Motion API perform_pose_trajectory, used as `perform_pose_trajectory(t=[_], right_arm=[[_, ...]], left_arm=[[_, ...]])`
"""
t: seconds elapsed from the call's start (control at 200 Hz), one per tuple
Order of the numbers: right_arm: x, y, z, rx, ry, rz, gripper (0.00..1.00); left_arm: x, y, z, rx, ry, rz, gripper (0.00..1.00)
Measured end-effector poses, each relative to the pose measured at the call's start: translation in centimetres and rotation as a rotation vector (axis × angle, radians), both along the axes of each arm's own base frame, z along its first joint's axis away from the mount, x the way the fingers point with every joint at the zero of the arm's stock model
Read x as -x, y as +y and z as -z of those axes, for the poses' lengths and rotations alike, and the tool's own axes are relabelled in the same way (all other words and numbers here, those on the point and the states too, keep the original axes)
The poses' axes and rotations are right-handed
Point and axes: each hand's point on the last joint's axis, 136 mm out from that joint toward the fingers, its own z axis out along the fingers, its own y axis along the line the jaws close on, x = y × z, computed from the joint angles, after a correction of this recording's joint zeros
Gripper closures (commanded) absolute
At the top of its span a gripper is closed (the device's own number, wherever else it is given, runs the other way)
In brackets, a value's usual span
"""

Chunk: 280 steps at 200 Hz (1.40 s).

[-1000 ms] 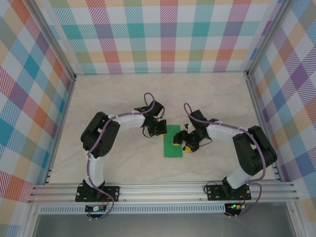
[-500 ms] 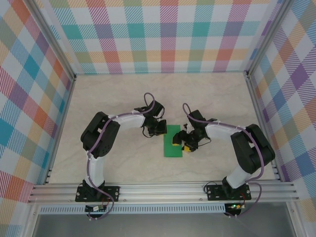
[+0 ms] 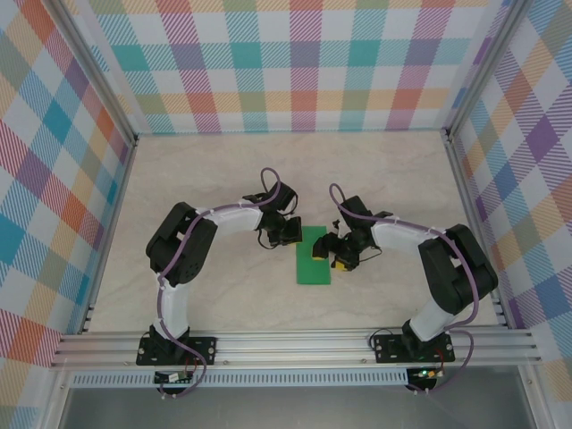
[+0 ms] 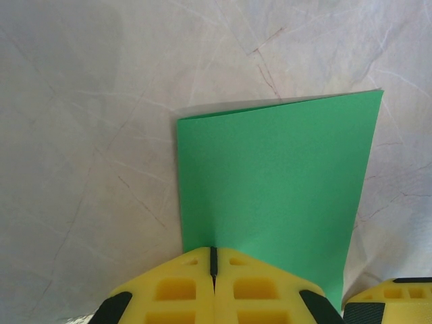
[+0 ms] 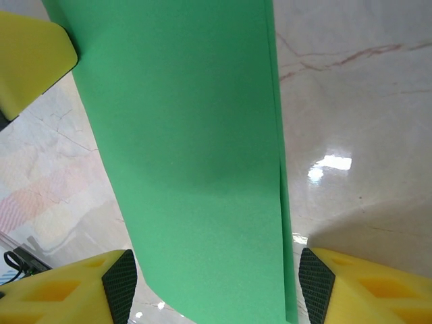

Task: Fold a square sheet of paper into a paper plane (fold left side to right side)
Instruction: Fold the triangle a second time at the center of the table.

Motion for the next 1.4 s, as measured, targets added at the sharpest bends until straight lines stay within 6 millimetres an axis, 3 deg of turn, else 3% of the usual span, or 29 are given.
perform_pose_trajectory(t=[0.475,0.98,1.105,1.23,1.4], right_arm=[[-0.1,0.4,0.2,-0.017,0.009,-0.004,0.34],[-1.1,1.5,-1.0,-0.091,-0.039,0.005,0.33],[-1.0,1.7,-1.1,-0.105,-0.024,0.020,0.33],[-1.1,1.8,-1.1,-0.108,-0.014,0.036,0.32],[-1.3,1.9,-1.0,-0.113,-0.006,0.049,0.33]], left_arm=[[0.0,0.0,0.0,0.000,0.000,0.000,0.96],[0.0,0.0,0.0,0.006,-0.008,0.000,0.96],[0.3,0.3,-0.2,0.013,-0.027,0.007,0.86],[0.7,0.6,-1.8,0.029,-0.067,0.024,0.68],[0.1,0.1,-6.6,0.107,-0.200,0.054,0.61]])
